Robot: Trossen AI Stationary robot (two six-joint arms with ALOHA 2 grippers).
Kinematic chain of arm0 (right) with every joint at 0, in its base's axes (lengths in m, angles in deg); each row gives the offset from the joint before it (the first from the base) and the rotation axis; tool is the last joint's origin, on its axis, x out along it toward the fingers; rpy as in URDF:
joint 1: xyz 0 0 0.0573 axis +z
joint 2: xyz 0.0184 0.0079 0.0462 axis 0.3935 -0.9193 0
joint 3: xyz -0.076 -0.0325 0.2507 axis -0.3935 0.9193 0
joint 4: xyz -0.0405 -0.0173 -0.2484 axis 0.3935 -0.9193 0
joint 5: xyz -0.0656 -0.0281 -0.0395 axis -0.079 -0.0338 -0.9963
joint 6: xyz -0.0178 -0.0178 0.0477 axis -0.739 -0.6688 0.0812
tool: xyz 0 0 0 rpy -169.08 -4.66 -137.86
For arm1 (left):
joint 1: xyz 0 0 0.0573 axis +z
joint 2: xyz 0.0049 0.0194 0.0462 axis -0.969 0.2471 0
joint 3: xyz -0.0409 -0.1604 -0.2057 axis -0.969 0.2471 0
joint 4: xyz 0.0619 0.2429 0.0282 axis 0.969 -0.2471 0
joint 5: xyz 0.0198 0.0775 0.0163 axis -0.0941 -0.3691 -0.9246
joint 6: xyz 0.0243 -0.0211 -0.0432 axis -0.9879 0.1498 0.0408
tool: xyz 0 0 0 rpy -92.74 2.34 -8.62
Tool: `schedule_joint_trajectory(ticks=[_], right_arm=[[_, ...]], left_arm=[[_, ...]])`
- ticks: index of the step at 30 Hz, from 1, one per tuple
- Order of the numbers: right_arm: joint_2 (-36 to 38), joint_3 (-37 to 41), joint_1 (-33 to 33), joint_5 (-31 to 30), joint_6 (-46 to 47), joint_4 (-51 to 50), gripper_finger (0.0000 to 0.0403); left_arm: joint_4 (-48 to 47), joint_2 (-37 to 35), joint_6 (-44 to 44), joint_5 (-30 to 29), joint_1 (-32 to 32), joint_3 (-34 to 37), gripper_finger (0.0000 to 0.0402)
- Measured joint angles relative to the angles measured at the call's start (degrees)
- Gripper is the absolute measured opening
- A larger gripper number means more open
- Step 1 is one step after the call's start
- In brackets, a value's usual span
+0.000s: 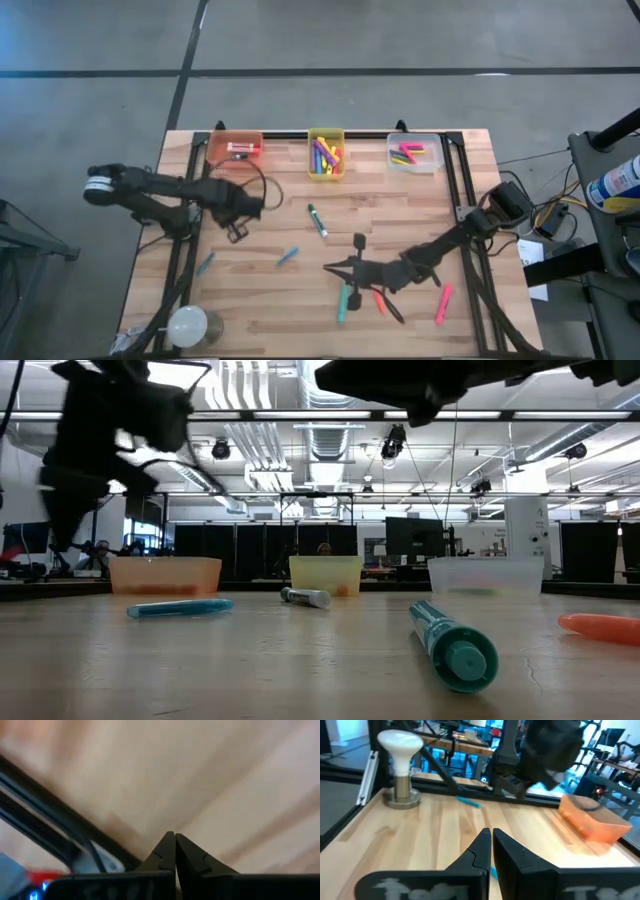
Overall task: Pick & Place Markers
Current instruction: Put the left blue pen into the transparent bin
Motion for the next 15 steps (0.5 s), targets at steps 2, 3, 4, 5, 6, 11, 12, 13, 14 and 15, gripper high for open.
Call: schedule_joint_trajectory(ticks=[2,3,4,5,6,11,12,13,14,15], right_arm=[[0.00,0.58,0.59,-0.02,0.55,0.04,0.0013],[0.00,0.81,0.87,-0.04,0.80,0.04,0.0013],[0.00,0.93,0.94,-0.07,0.95,0.02,0.0013],[0.00,0.98,1.12,-0.05,0.96,0.03,0.0013],[0.00,0.99,1.16,-0.07,0.94,0.04,0.0013],[0.00,1.01,1.14,-0.17,0.80,0.21,0.0013],[0.00,1.01,1.12,-0.19,0.74,0.39,0.0013],[0.00,1.01,1.11,-0.20,0.73,0.58,0.0013],[0.00,1.01,1.11,-0.20,0.73,0.66,0.0013],[0.00,1.01,1.11,-0.20,0.73,0.68,0.0013]], left_arm=[[-0.15,-0.01,4.28,2.71,-3.73,2.48,0.0005],[-0.05,-0.11,6.75,3.27,-5.59,3.74,0.0005],[-0.04,-0.21,9.51,3.37,-7.43,5.01,0.0005],[-0.05,-0.26,11.83,3.55,-9.30,6.10,0.0005],[-0.01,-0.30,13.38,4.32,-11.20,7.14,0.0005],[1.17,0.04,18.03,3.96,-17.96,7.07,0.0020],[1.79,0.11,19.24,4.14,-18.20,6.64,0.0026],[2.79,0.10,20.59,5.18,-18.35,6.49,0.0034],[3.82,0.01,21.91,7.00,-18.43,6.49,0.0042],[4.85,-0.01,23.20,8.83,-18.65,6.64,0.0050]])
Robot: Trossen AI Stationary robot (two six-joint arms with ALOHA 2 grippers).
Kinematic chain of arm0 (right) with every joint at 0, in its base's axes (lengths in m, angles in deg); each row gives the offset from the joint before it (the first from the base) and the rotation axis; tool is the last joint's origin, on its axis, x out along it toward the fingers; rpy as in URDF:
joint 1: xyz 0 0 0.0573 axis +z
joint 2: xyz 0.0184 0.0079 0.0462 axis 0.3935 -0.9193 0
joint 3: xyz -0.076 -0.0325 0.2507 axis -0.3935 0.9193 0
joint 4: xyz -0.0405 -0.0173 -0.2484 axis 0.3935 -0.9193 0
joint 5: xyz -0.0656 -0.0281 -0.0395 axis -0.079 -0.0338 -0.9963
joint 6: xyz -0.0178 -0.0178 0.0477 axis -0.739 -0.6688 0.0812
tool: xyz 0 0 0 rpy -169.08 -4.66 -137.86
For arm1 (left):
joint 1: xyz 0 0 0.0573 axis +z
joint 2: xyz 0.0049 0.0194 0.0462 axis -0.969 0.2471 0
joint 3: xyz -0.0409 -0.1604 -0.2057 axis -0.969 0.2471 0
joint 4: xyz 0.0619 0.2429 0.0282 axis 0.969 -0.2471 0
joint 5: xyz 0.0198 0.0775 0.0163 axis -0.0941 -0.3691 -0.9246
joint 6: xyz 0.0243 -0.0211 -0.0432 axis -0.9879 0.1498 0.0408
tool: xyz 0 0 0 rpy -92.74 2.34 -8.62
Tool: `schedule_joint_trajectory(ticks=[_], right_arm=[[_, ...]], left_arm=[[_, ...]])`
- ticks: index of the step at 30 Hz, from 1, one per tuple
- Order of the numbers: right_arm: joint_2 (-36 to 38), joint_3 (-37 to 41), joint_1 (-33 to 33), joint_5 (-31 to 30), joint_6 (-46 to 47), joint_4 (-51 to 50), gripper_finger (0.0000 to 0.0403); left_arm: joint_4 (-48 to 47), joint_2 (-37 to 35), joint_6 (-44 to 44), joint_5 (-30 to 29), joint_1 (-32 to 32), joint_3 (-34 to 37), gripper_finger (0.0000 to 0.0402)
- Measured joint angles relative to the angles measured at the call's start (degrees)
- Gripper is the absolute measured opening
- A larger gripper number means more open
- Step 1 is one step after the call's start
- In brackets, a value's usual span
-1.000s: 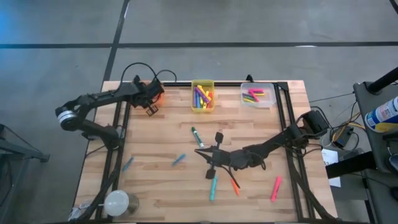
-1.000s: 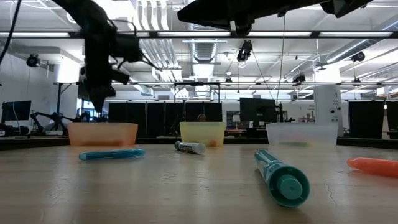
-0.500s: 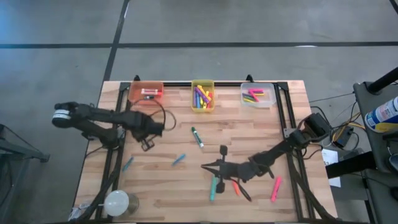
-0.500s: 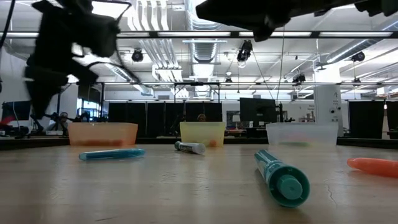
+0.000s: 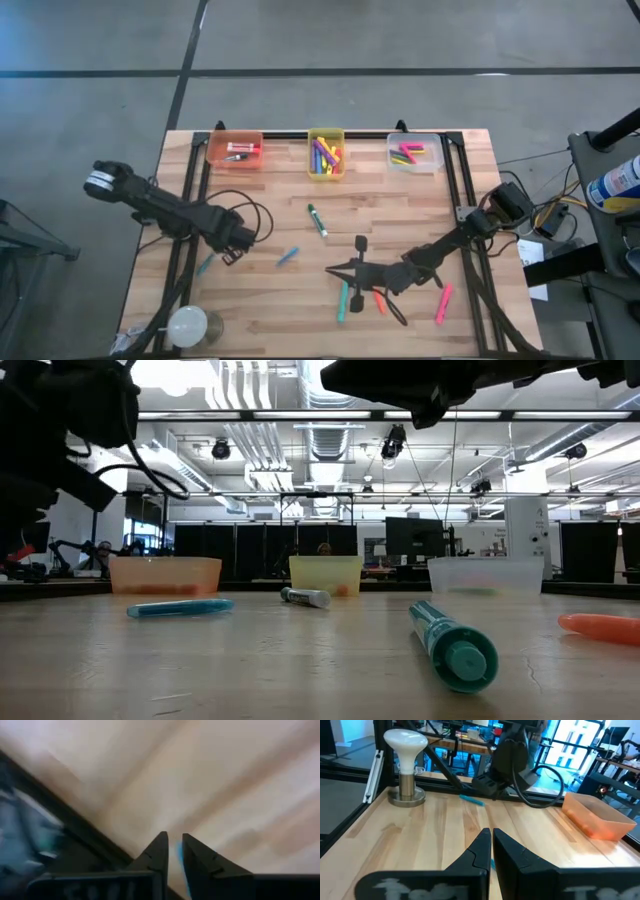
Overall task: Pick & Place Markers
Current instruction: Put the left blue pen into the transparent bin
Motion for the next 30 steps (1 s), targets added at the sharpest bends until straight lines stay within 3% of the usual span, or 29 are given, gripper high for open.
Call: schedule_joint_trajectory(ticks=[7,24,30], right_arm=[[0.00,0.00,0.00,0.00,-0.43,-0.11,0.0013],[0.00,0.00,0.00,0.02,-0.66,-0.17,0.0013],[0.00,0.00,0.00,0.02,-0.83,-0.15,0.0013]], left_arm=[[2.60,0.65,5.23,3.44,-0.97,3.07,0.0090],[12.44,0.60,10.68,12.35,-3.26,9.73,0.0092],[12.75,0.57,11.07,11.66,-4.81,10.27,0.0092]])
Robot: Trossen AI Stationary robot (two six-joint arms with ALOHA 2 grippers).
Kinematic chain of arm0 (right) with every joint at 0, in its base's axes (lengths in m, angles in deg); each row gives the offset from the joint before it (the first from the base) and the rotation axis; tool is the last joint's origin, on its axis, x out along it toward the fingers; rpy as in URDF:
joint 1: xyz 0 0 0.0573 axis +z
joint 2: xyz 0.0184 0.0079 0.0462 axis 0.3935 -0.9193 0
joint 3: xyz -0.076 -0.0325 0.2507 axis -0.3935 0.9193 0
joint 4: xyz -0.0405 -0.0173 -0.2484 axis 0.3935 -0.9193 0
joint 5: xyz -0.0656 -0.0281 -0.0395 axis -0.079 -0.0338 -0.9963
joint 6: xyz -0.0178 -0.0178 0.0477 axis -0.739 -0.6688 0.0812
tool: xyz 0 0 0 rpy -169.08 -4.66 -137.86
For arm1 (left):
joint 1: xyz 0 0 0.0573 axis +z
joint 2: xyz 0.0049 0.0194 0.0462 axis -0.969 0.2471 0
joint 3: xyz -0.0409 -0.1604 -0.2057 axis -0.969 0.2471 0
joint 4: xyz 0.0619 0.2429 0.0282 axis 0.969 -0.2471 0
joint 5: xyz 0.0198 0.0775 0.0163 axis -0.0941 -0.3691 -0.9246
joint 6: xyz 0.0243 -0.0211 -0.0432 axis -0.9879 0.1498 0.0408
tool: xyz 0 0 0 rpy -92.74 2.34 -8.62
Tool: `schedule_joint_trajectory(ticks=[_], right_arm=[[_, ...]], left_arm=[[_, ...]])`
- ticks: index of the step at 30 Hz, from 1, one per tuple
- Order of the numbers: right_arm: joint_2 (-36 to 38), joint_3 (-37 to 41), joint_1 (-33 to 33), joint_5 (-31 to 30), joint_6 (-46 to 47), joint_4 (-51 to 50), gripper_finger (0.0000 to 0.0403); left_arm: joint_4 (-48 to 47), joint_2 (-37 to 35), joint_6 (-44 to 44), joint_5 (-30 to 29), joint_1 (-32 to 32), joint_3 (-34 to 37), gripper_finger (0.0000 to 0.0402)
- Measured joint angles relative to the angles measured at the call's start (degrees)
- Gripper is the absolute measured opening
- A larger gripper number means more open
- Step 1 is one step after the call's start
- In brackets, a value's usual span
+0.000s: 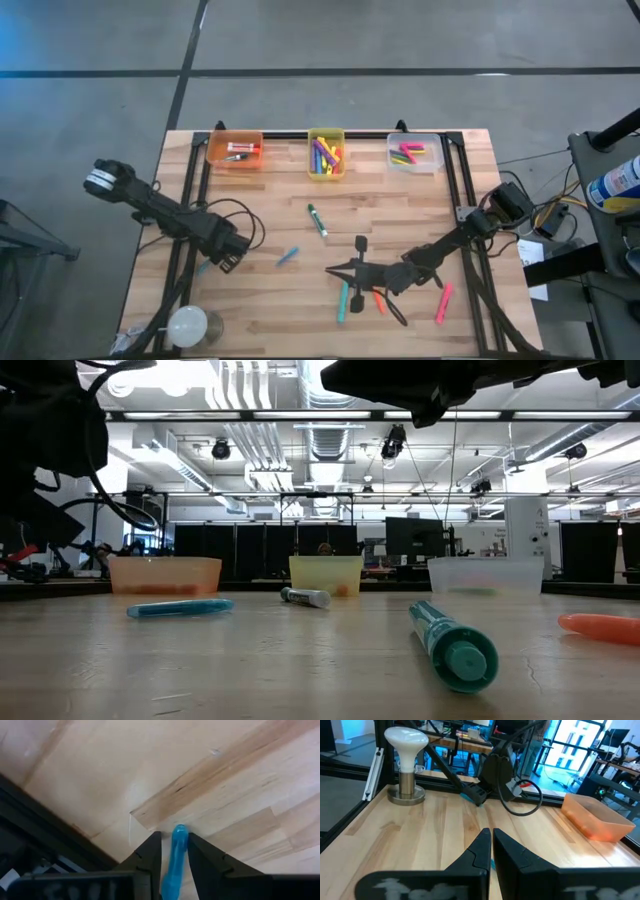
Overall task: Pick & Place Markers
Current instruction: Put the left blue pen into the transparent bin
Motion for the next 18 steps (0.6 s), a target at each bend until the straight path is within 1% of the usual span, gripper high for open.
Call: schedule_joint_trajectory(ticks=[4,8,12,14,16,18], right_arm=[[0.00,0.00,0.00,0.00,-0.02,-0.02,0.0013],[0.00,0.00,0.00,0.00,-0.04,-0.01,0.0013],[0.00,0.00,-0.03,0.00,-0.34,-0.02,0.0013],[0.00,0.00,-0.07,0.02,-0.57,-0.02,0.0013],[0.00,0.00,-0.07,0.02,-0.59,-0.08,0.0013],[0.00,0.00,-0.07,0.02,-0.62,-0.13,0.0013]], left_arm=[[0.18,0.01,0.11,-1.02,-1.11,0.00,0.0079],[0.31,0.04,-0.32,-2.75,-2.05,-0.08,0.0046],[0.00,0.07,-3.33,-4.37,-2.07,-1.20,0.0022],[-0.44,0.29,-5.14,-6.93,-2.07,-2.54,0.0019],[0.04,0.19,-6.85,-11.93,-1.94,-4.37,0.0020],[0.69,0.20,-9.43,-15.35,-1.96,-6.14,0.0021]])
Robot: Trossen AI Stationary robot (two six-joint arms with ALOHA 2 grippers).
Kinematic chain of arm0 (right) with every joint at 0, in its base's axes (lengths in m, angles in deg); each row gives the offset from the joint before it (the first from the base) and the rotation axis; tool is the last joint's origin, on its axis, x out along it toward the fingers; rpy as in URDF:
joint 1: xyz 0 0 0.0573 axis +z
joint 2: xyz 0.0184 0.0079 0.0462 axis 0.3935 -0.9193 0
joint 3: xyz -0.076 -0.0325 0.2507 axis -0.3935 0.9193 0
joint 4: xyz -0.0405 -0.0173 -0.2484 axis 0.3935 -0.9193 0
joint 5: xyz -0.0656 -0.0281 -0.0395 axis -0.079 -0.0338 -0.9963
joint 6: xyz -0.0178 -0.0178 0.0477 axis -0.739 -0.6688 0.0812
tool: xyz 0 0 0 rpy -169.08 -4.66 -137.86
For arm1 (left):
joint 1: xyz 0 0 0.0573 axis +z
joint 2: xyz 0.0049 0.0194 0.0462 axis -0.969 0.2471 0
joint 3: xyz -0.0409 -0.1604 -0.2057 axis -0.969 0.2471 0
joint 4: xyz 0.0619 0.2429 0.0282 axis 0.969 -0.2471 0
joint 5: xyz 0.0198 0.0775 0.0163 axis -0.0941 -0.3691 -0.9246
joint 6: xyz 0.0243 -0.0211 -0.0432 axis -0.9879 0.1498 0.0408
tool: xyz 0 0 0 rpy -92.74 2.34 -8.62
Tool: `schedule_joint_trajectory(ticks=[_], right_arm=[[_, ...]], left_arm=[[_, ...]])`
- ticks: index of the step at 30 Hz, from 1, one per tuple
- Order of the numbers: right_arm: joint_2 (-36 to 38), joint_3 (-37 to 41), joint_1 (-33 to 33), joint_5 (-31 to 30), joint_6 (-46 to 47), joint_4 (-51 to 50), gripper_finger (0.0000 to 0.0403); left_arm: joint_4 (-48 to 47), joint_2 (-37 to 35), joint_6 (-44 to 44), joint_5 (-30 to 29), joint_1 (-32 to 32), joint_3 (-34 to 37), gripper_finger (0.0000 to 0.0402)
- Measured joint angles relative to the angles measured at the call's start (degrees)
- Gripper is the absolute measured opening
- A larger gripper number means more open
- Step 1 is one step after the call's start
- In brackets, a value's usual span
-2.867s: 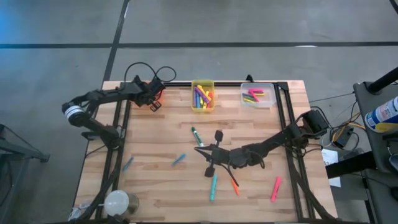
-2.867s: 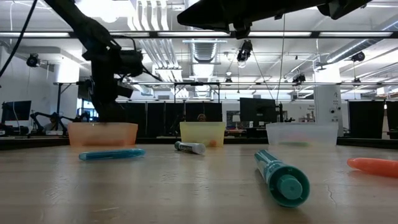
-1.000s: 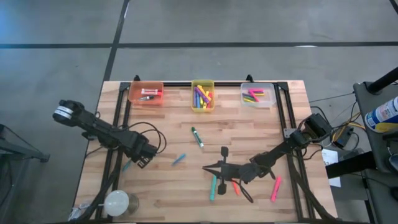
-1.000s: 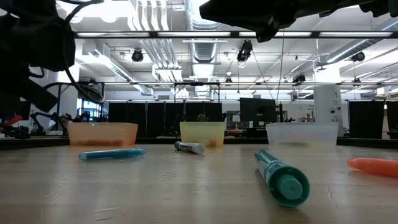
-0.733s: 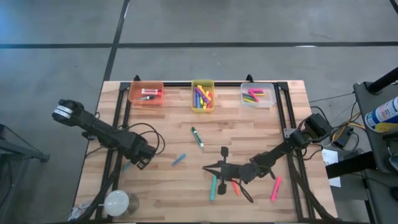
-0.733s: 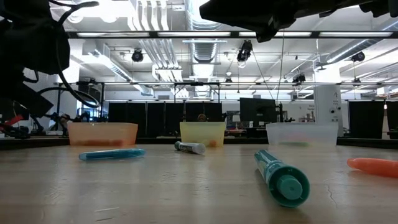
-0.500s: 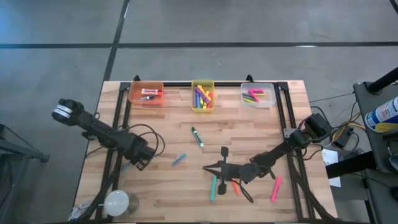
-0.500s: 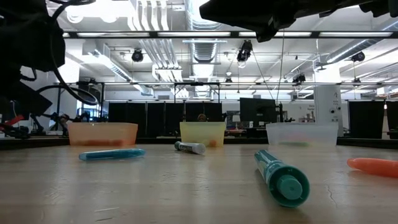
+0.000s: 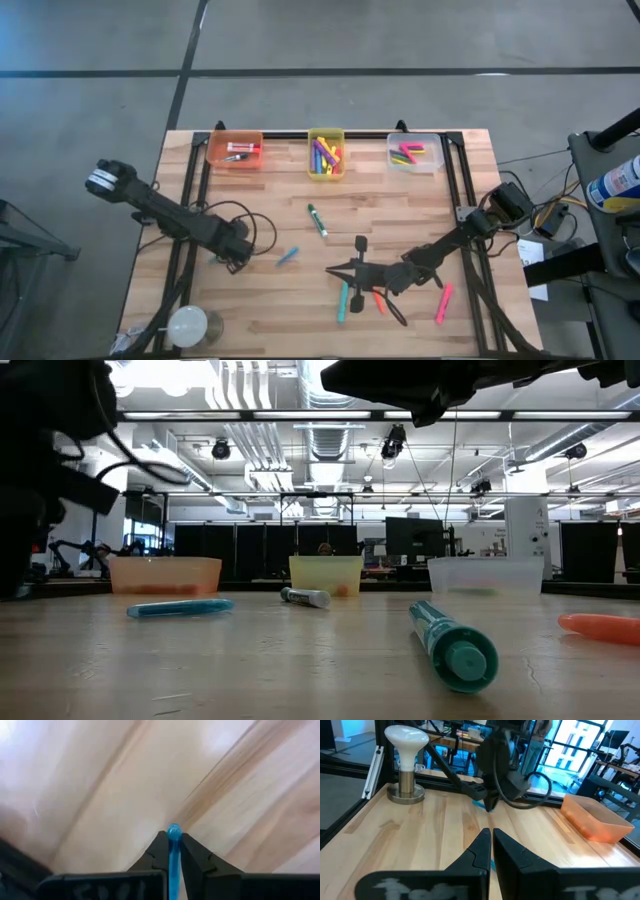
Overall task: Pick & Place Markers
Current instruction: Put the left blue pen into the transparent bin
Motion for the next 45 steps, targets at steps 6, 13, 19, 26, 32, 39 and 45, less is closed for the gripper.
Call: schedule_joint_trajectory(ticks=[6,13,19,26,32,39,45], right_arm=[[0.00,0.04,0.02,0.02,-0.01,-0.35,0.0013],[0.00,0.15,0.07,0.03,-0.30,-0.79,0.0013],[0.00,2.91,-0.88,0.20,-2.37,3.52,0.0013],[0.09,10.51,-7.52,8.26,3.29,15.04,0.0013],[0.09,11.42,-12.29,12.23,8.48,16.69,0.0013],[0.09,7.49,-14.54,14.29,8.68,13.22,0.0013],[0.09,3.90,-14.84,14.82,7.12,10.17,0.0013]], left_arm=[[10.69,-0.13,-10.68,-8.55,2.02,-2.79,0.0021],[27.13,-0.86,-26.45,-14.78,4.76,-3.73,0.0020],[48.28,-2.69,-39.45,-15.00,6.43,-1.18,0.0020],[79.73,-2.15,-50.13,-4.75,10.49,6.16,0.0019],[99.11,-1.70,-52.13,8.14,17.86,10.89,0.0019],[102.87,-1.70,-53.45,13.40,20.94,10.84,0.0019],[103.14,-1.73,-54.79,13.50,20.94,10.75,0.0019]])
